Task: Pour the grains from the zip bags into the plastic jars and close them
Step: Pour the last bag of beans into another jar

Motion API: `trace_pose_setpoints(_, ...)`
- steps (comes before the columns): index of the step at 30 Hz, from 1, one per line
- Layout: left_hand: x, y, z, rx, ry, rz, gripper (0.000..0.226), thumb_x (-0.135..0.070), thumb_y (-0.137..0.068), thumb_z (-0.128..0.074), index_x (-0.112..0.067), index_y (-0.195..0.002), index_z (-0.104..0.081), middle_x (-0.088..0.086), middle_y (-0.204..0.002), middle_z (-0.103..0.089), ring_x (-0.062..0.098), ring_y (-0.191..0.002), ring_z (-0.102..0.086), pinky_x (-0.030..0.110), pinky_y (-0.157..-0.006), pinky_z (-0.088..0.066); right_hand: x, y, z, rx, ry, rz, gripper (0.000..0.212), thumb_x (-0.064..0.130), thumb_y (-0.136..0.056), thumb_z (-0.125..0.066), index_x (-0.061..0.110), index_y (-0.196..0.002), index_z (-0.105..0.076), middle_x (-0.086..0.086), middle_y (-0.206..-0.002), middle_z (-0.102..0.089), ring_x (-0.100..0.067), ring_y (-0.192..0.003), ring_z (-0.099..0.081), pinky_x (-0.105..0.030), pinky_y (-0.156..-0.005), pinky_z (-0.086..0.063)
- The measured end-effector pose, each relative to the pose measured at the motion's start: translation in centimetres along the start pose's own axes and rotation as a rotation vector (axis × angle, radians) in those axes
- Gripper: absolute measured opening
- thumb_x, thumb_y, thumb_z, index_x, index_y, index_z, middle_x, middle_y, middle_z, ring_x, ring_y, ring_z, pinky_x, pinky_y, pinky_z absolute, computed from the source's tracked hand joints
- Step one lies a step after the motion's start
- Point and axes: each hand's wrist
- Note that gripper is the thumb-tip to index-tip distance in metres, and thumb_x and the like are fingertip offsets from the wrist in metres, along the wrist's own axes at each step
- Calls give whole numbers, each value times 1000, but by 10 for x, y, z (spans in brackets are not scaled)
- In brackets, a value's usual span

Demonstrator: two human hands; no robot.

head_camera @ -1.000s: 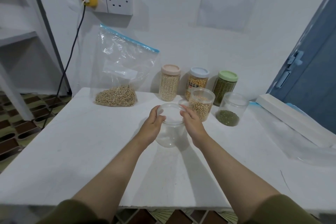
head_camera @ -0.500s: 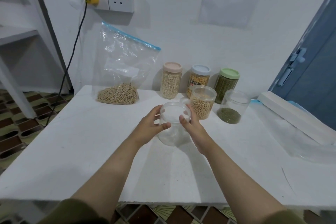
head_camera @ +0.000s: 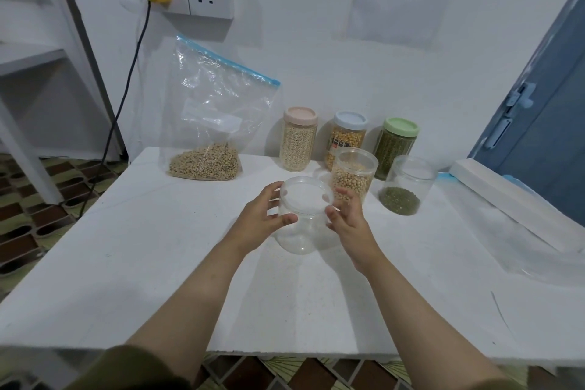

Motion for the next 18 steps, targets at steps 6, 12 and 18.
trace_pose_setpoints(6,2,-1,-2,-14,30,-10,63,-12,-82,-78,-30,-133,-45,-11,-126,-56,2,-119,-54,15,-77,-53,15,1,-4,73,124,6,54,55,-89,-51,39,-137,-34,17,-130,-48,-2,-116,-52,-16,-85,-47)
trace_pose_setpoints(12,1,-2,-2,-14,41,7,65,-13,-82,-78,-33,-133,-44,-12,-126,-55,-2,-118,-53,12,-77,-52,3,0,3,43,53,-13,53,45,-91,-57,34,-136,-32,4,-135,-53,-13,-122,-54,-27,-94,-48)
trace_pose_setpoints(18,1,-1,-1,-6,44,21,71,-16,-80,-80,-31,-139,-43,-8,-131,-54,8,-124,-53,24,-90,-54,10,5,-6,72,93,-35,49,57,-96,-38,38,-140,-30,11,-144,-41,-9,-129,-44,-32,-105,-42)
Point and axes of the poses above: each hand's wrist, its own y-axis away from the middle knuckle, its own z-axis out of the back of the hand, x = y × z
